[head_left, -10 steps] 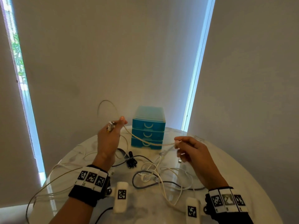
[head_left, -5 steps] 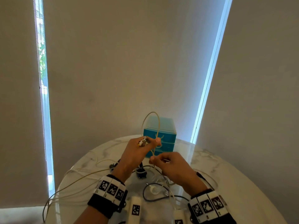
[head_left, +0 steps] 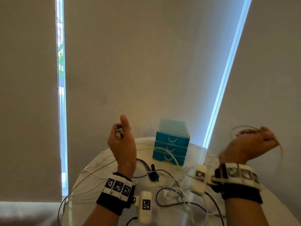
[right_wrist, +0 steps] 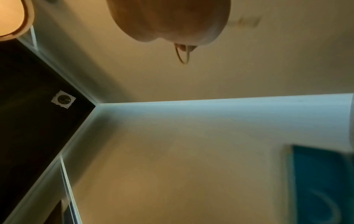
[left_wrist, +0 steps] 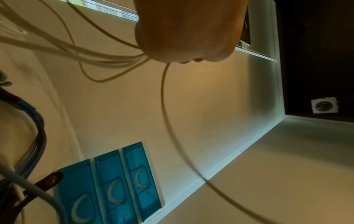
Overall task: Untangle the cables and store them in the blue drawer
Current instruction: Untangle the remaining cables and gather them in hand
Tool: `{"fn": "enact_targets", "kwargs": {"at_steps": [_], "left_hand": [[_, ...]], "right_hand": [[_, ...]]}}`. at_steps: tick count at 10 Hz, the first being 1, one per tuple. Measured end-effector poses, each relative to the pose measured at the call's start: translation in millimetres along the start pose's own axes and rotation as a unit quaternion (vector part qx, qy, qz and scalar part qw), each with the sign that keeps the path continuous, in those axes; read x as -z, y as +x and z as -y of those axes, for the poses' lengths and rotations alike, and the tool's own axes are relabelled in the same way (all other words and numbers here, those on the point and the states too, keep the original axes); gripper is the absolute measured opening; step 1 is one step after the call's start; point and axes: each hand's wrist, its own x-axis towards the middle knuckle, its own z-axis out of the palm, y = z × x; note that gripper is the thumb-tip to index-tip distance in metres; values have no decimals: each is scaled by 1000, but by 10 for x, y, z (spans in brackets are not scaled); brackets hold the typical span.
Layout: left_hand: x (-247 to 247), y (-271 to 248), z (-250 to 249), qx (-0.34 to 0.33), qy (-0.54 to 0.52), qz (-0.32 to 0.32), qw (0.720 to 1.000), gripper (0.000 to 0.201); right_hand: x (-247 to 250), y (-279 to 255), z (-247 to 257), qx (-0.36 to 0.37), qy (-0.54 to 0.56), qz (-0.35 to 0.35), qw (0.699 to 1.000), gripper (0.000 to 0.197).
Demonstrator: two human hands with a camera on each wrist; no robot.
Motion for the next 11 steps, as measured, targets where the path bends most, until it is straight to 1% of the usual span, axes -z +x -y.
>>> {"fn": "enact_targets", "kwargs": {"at_steps": [1,2,3,4,5,6,7,8,9,10,11], "left_hand": [[-57,-113,-100,-64,-5,-2,998,47],[-43,-171,-200,-149,2,3,989,39],[-15,-130,-189,-189,12,13,982,34],[-16,-75,-76,-190,41,44,980,35],[-19,-66,94,-138,116,107,978,44],[-38,-88,250,-63,210,194,956,55],[-39,-128,388,-11,267,271,925,66],[-25,-172,431,41,270,319,908,68],[-14,-181,429,72,249,342,903,58],[-21,-166,405,80,234,306,919,57],[-21,-121,383,91,187,236,949,58]], "right_hand": [[-682,-430,-244,-9,-190,368,910,36],[-1046,-1099,-326,-12,-385,724,572,89],[-906,-964,-316,-1,-337,637,693,48],[-504,-721,-334,-42,-308,535,786,27],[-97,-600,-401,-76,-368,586,718,20],[149,-517,-449,-85,-453,663,590,10],[273,-561,-499,-50,-535,738,408,35],[308,-626,-498,-25,-603,738,301,50],[375,-591,-550,22,-646,728,230,28],[376,-527,-443,-23,-638,732,238,38],[224,-539,-358,-40,-576,723,379,52]]}}
